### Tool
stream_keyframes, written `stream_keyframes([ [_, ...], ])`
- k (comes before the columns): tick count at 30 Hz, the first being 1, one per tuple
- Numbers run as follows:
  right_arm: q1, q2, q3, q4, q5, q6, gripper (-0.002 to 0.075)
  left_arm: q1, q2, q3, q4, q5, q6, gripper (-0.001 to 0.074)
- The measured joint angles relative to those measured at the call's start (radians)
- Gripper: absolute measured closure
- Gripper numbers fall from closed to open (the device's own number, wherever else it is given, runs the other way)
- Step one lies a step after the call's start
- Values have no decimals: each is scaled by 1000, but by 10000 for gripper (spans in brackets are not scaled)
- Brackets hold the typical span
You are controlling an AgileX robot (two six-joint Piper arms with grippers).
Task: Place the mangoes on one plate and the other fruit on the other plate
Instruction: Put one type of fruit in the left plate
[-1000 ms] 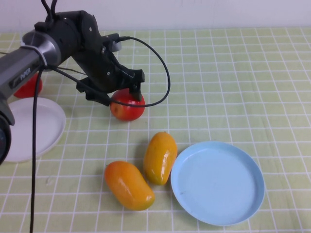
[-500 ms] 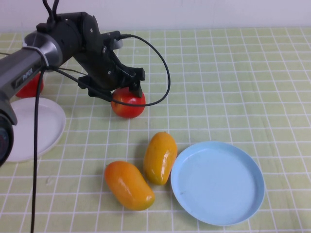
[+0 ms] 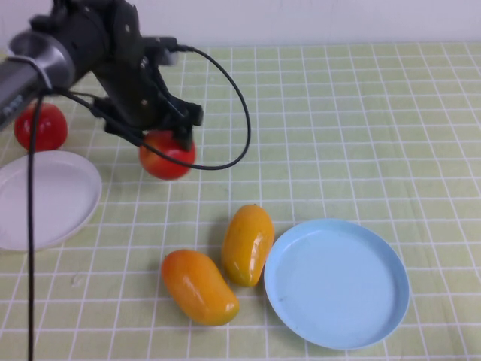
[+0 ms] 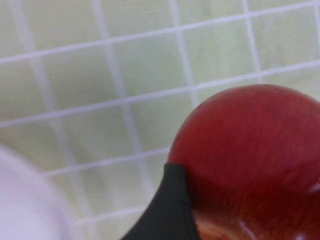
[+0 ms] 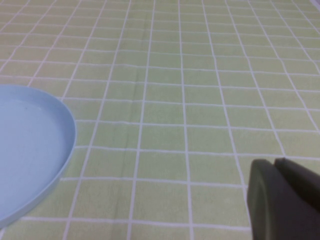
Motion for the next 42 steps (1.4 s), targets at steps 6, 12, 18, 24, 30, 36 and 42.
stream_keyframes([
  [6,0,0,0,0,0,0,744,59,-108,2,169,128,-5,143],
  [12,0,0,0,0,0,0,744,159,-155,69,229,139,-42,143],
  [18,0,0,0,0,0,0,744,218,-166,209,250,139,-42,143],
  [24,0,0,0,0,0,0,744,259,-166,317,277,135,-38,143],
  [30,0,0,0,0,0,0,744,279,-166,339,249,91,46,143],
  [36,0,0,0,0,0,0,744,282,-166,339,214,65,73,74],
  [42,0,0,0,0,0,0,744,282,-187,339,216,60,75,66],
])
